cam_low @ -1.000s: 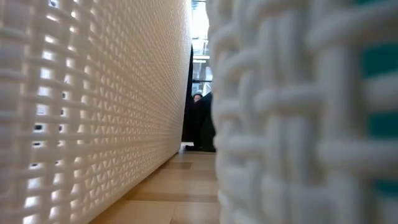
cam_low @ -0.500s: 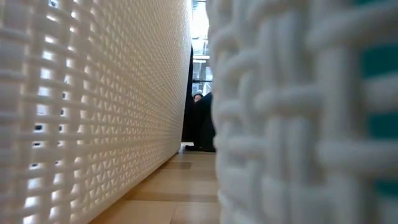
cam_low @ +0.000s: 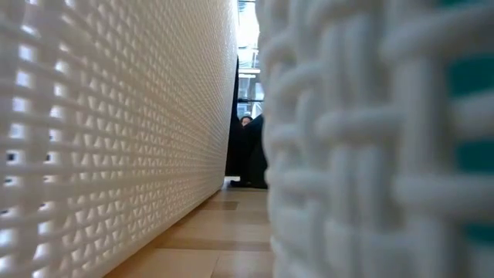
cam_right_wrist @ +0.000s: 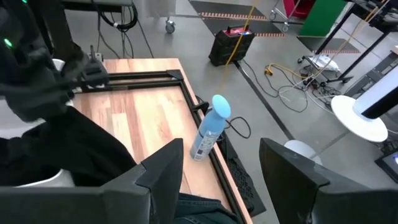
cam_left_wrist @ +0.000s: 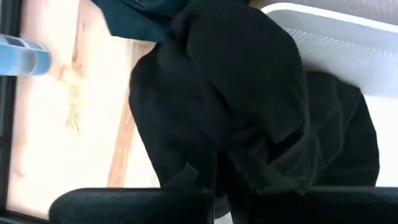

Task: Sort clothes
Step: Put the black shirt into the left white bin

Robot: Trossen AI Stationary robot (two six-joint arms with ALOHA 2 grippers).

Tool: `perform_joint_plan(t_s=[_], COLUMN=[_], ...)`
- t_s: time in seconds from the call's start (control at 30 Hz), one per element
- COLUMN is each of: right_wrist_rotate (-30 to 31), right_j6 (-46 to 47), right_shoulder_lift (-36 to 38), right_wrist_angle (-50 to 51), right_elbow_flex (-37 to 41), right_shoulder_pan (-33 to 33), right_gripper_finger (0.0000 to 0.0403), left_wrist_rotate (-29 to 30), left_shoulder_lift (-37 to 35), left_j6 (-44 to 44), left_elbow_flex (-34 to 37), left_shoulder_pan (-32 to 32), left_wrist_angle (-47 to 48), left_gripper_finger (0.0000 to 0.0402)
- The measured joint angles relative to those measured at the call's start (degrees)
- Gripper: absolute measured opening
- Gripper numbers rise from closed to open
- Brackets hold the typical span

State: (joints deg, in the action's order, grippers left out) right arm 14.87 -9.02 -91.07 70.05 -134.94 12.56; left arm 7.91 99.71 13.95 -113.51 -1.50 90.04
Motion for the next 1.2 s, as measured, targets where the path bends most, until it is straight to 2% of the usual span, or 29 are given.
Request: perform_joint_plan(t_s=[0.3, 0.43, 0.6, 0.67, 0.73, 0.97, 1.07, 1.2], right_wrist_rotate=[0.0, 0.0, 0.0, 0.0, 0.0, 0.0, 0.0, 0.0], right_j6=[0.0, 0.0, 0.0, 0.0, 0.0, 0.0, 0.0, 0.0], right_shoulder_lift=[0.0, 0.0, 0.0, 0.0, 0.0, 0.0, 0.0, 0.0], right_wrist_angle=[-0.2, -0.3, -0.2, -0.2, -0.2, -0.2, -0.2, -0.2], right_elbow_flex=[0.0, 0.0, 0.0, 0.0, 0.0, 0.0, 0.0, 0.0], right_shoulder_pan=[0.7, 1.4, 2.4, 2.8, 3.2, 4.9, 5.6, 6.5], right_gripper_finger=[0.0228, 0.0228, 0.0228, 0.0228, 0.0228, 0.0228, 0.0228, 0.0228], left_wrist_rotate=[5.4, 6.4, 5.9, 2.4, -3.8, -23.6, -25.9, -22.9], left_shoulder_lift=[-8.0, -13.9, -23.0, -26.5, -29.3, -32.5, -30.9, -27.7], left_j6=[3.5, 3.3, -2.1, -2.6, -0.7, 17.5, 22.6, 25.8], left_elbow_flex=[0.0, 0.0, -0.1, -0.1, -0.1, -0.2, -0.2, -0.1], left_shoulder_pan=[-0.7, -1.9, -5.9, -7.6, -8.8, -15.1, -18.1, -18.8], left_wrist_angle=[-3.8, -9.7, -19.5, -22.6, -24.6, -21.9, -15.8, -6.1], left_gripper_finger=[0.0004, 0.0004, 0.0003, 0.0003, 0.0003, 0.0003, 0.0003, 0.0017])
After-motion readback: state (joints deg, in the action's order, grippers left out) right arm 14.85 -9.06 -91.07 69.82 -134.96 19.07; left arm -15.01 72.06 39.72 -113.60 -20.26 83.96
